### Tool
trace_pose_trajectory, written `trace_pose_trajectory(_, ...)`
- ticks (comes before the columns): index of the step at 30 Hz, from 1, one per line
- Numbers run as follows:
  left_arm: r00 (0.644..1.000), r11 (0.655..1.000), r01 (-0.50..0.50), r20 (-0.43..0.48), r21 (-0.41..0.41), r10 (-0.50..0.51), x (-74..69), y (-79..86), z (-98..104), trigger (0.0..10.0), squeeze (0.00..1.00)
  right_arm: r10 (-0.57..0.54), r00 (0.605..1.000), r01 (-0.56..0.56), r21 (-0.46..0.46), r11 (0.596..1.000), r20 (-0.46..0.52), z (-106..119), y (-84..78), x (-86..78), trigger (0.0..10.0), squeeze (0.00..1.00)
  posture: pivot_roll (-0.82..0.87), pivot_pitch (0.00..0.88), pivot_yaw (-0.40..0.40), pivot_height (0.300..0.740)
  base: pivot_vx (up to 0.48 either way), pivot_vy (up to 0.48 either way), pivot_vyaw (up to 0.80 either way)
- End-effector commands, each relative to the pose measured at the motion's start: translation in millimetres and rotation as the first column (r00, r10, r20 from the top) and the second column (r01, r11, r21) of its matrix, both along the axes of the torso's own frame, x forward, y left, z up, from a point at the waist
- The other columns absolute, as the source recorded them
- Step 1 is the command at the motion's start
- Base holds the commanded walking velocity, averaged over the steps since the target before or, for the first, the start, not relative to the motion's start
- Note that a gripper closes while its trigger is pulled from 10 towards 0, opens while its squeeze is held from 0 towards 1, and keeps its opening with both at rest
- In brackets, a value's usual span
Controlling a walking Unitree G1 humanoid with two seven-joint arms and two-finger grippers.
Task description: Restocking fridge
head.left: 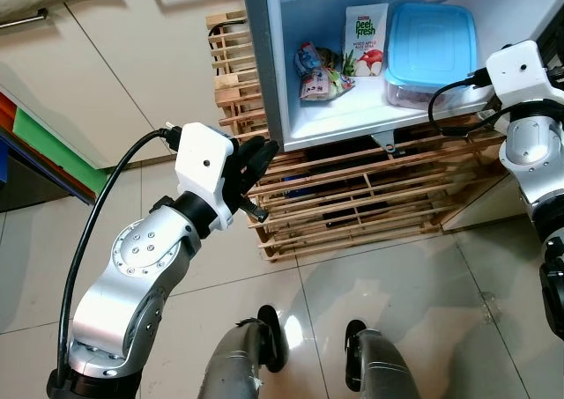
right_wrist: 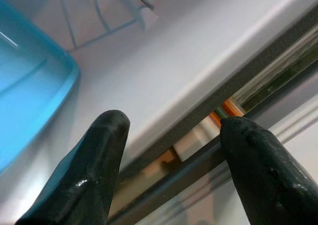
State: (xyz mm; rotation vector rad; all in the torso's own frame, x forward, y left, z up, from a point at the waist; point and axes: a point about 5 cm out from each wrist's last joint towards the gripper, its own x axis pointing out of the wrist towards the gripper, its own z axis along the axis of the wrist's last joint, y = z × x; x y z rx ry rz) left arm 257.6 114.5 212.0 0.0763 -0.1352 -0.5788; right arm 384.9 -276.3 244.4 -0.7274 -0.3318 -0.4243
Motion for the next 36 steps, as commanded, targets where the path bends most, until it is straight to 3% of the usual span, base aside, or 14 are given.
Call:
trace_pose_trajectory(1, 1.000, 1.000, -0.011, -0.003, 0.005, 0.011, -2.5, 1.8, -1.0, 10.0, 0.00, 0.017, 0.999, -0.020, 0.108, 0.994, 0.028, 3.1, -3.4, -0.5, 10.0, 0.00, 0.09, 0.309, 0.092, 0.740, 0.000, 0.000, 0.00)
trace_pose_trajectory(2, 1.000, 1.000, -0.019, -0.005, 0.002, 0.019, -1.3, 2.2, -1.7, 10.0, 0.00, 0.056, 0.997, -0.066, 0.196, 0.978, 0.056, 3.2, -1.4, -0.4, 10.0, 0.00, 0.08, 0.293, 0.079, 0.740, 0.000, 0.000, 0.00)
trace_pose_trajectory(3, 0.999, 0.998, -0.051, -0.015, -0.020, 0.051, 2.2, 4.0, -3.0, 10.0, 0.00, 0.145, 0.982, -0.181, 0.355, 0.917, 0.124, 1.9, 7.4, -0.2, 10.0, 0.00, 0.06, 0.274, 0.070, 0.740, 0.000, 0.000, 0.00)
trace_pose_trajectory(4, 0.998, 0.997, -0.064, -0.021, -0.033, 0.063, 4.2, 4.5, -3.8, 10.0, 0.00, 0.178, 0.972, -0.227, 0.409, 0.884, 0.156, 1.1, 11.2, -0.4, 10.0, 0.00, 0.06, 0.268, 0.068, 0.740, 0.000, 0.000, 0.00)
trace_pose_trajectory(7, 0.997, 0.995, -0.075, -0.037, -0.070, 0.073, 8.6, 0.9, -6.3, 10.0, 0.00, 0.246, 0.943, -0.327, 0.477, 0.816, 0.225, -4.3, 28.5, -6.1, 10.0, 0.00, 0.02, 0.231, 0.056, 0.740, 0.000, 0.000, 0.00)
trace_pose_trajectory(10, 0.996, 0.991, -0.082, -0.055, -0.101, 0.077, 15.4, -9.6, -12.3, 10.0, 0.00, 0.314, 0.905, -0.421, 0.505, 0.754, 0.286, -10.4, 55.1, -26.3, 10.0, 0.00, -0.04, 0.178, 0.048, 0.740, 0.000, 0.000, 0.00)
trace_pose_trajectory(12, 0.995, 0.989, -0.086, -0.065, -0.117, 0.079, 18.3, -13.1, -14.6, 10.0, 0.00, 0.323, 0.898, -0.438, 0.533, 0.724, 0.299, -13.1, 61.8, -32.7, 10.0, 0.00, -0.05, 0.160, 0.044, 0.740, 0.000, 0.000, 0.00)
trace_pose_trajectory(14, 0.993, 0.986, -0.087, -0.087, -0.144, 0.075, 23.3, -18.4, -19.1, 10.0, 1.00, 0.339, 0.891, -0.453, 0.572, 0.684, 0.301, -20.0, 71.1, -42.8, 10.0, 0.00, -0.08, 0.124, 0.041, 0.740, 0.000, 0.000, 0.00)
trace_pose_trajectory(17, 0.991, 0.986, -0.092, -0.111, -0.137, 0.077, 27.6, -21.0, -24.7, 10.0, 1.00, 0.356, 0.889, -0.458, 0.590, 0.665, 0.290, -30.6, 78.5, -52.6, 10.0, 0.00, -0.10, 0.103, 0.043, 0.740, 0.000, 0.000, 0.00)
trace_pose_trajectory(21, 0.976, 0.977, -0.167, -0.159, -0.129, 0.146, 48.5, -22.5, -35.6, 10.0, 1.00, 0.371, 0.914, -0.390, 0.618, 0.683, 0.166, -70.0, 93.5, -72.5, 10.0, 0.00, -0.14, 0.060, 0.050, 0.740, 0.000, 0.000, 0.00)
trace_pose_trajectory(25, 0.966, 0.966, -0.226, -0.160, -0.129, 0.204, 63.2, -24.8, -36.9, 10.0, 1.00, 0.383, 0.919, -0.346, 0.656, 0.670, 0.094, -81.4, 99.6, -79.4, 10.0, 0.00, -0.16, 0.041, 0.054, 0.740, 0.000, 0.000, 0.00)
trace_pose_trajectory(32, 0.970, 0.964, -0.222, -0.134, -0.147, 0.203, 71.4, -25.8, -34.7, 10.0, 1.00, 0.426, 0.902, -0.365, 0.645, 0.671, 0.068, -79.1, 100.2, -77.6, 10.0, 0.00, -0.18, 0.017, 0.048, 0.740, 0.000, 0.000, 0.00)
trace_pose_trajectory(33, 0.970, 0.961, -0.233, -0.110, -0.147, 0.218, 73.8, -23.9, -33.2, 10.0, 0.00, 0.427, 0.902, -0.362, 0.643, 0.675, 0.060, -78.9, 97.8, -77.9, 10.0, 0.00, -0.18, 0.013, 0.043, 0.740, 0.000, 0.000, 0.00)
trace_pose_trajectory(36, 0.968, 0.958, -0.246, -0.090, -0.147, 0.234, 75.2, -21.4, -32.2, 10.0, 0.00, 0.425, 0.904, -0.353, 0.642, 0.681, 0.046, -80.1, 95.0, -79.2, 10.0, 0.00, -0.18, 0.006, 0.039, 0.740, 0.000, 0.000, 0.00)
